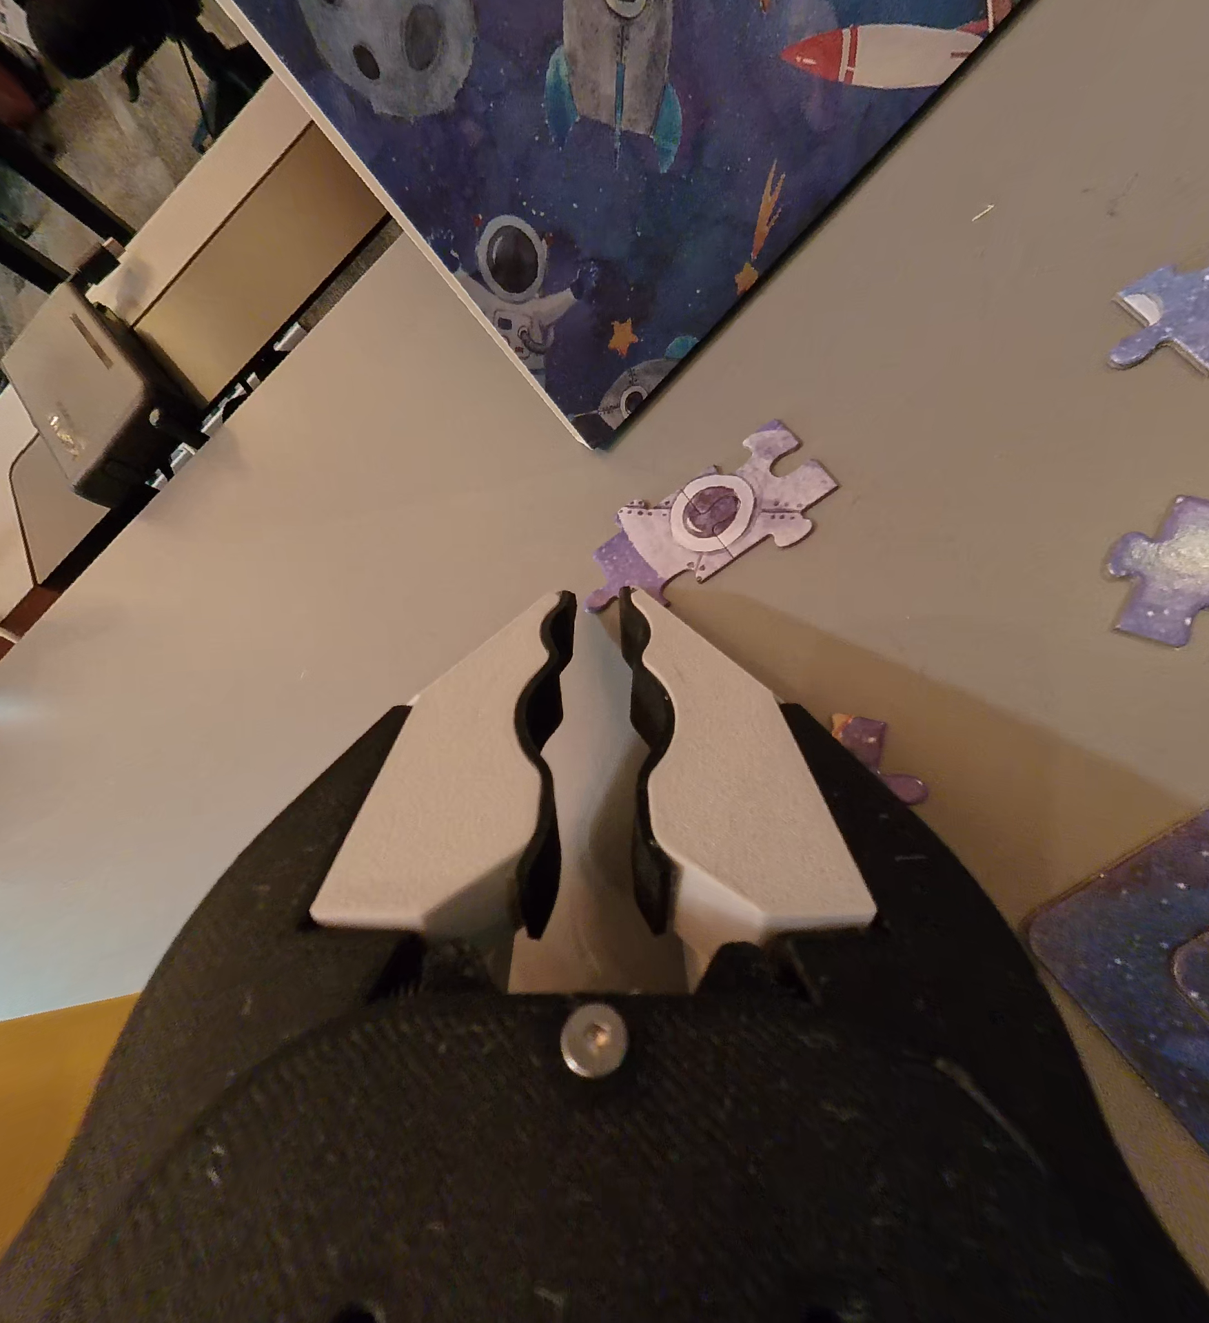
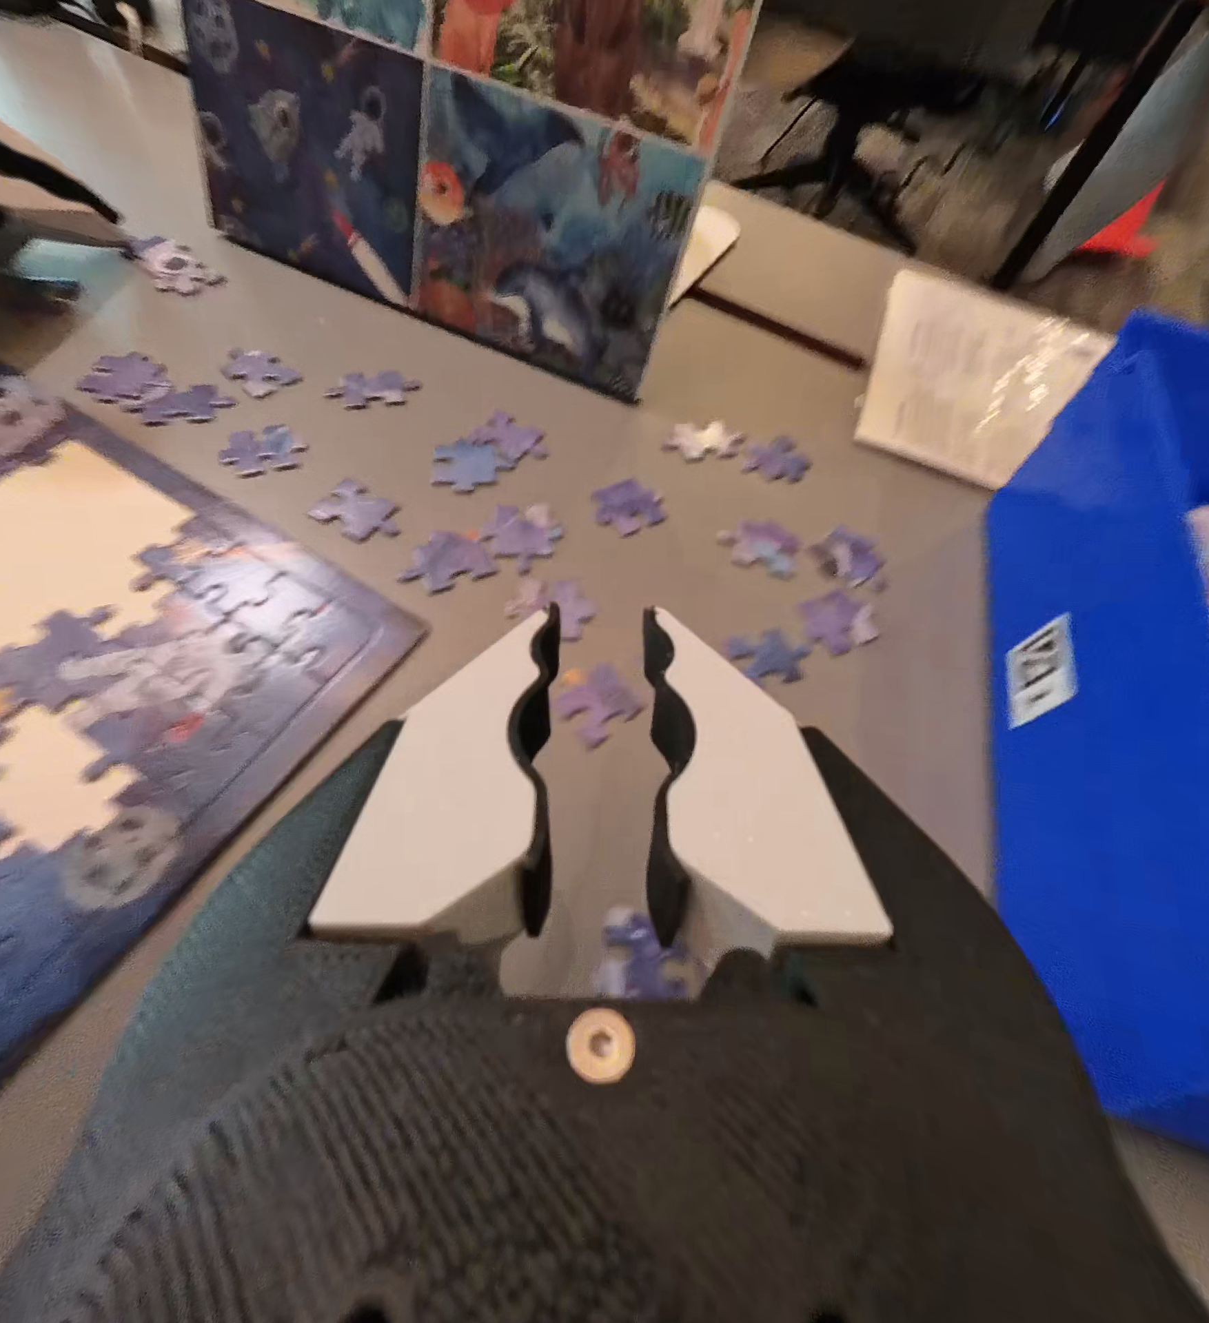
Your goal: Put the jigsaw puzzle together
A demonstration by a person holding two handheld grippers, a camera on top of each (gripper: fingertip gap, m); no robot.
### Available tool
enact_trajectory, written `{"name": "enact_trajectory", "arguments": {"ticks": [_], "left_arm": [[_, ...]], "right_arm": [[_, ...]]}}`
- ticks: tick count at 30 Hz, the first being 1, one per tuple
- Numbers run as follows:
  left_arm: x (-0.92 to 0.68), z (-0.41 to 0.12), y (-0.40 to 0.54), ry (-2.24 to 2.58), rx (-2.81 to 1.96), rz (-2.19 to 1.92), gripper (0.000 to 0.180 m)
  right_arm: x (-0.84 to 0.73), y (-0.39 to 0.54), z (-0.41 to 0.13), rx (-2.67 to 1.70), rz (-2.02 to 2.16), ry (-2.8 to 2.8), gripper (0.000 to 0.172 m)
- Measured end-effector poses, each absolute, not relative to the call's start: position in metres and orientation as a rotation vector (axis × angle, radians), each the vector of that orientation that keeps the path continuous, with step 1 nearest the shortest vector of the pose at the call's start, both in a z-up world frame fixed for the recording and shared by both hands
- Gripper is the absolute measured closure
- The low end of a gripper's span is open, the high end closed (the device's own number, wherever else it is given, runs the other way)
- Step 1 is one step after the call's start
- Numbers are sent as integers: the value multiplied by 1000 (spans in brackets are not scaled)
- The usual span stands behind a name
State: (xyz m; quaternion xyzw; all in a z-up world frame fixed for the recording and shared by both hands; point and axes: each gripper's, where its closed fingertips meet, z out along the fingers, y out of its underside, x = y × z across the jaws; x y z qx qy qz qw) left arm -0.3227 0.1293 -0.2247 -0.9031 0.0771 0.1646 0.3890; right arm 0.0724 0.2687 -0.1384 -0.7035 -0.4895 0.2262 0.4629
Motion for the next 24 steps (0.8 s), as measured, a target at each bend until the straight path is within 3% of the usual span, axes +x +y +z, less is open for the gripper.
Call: {"name": "enact_trajectory", "arguments": {"ticks": [4, 7, 13, 24], "left_arm": [[-323, -224, 129, 193, -2295, 422, 166], [-323, -224, 129, 192, -2295, 423, 166], [-323, -225, 129, 194, -2298, 407, 167], [-335, -201, 130, 108, -2155, 428, 178]], "right_arm": [[54, 321, -133, -1688, 563, -1201, 149], [44, 342, -127, -1536, 595, -1126, 172], [58, 331, -167, -1633, 597, -1177, 167], [65, 340, -165, -1680, 713, -1106, 155]]}}
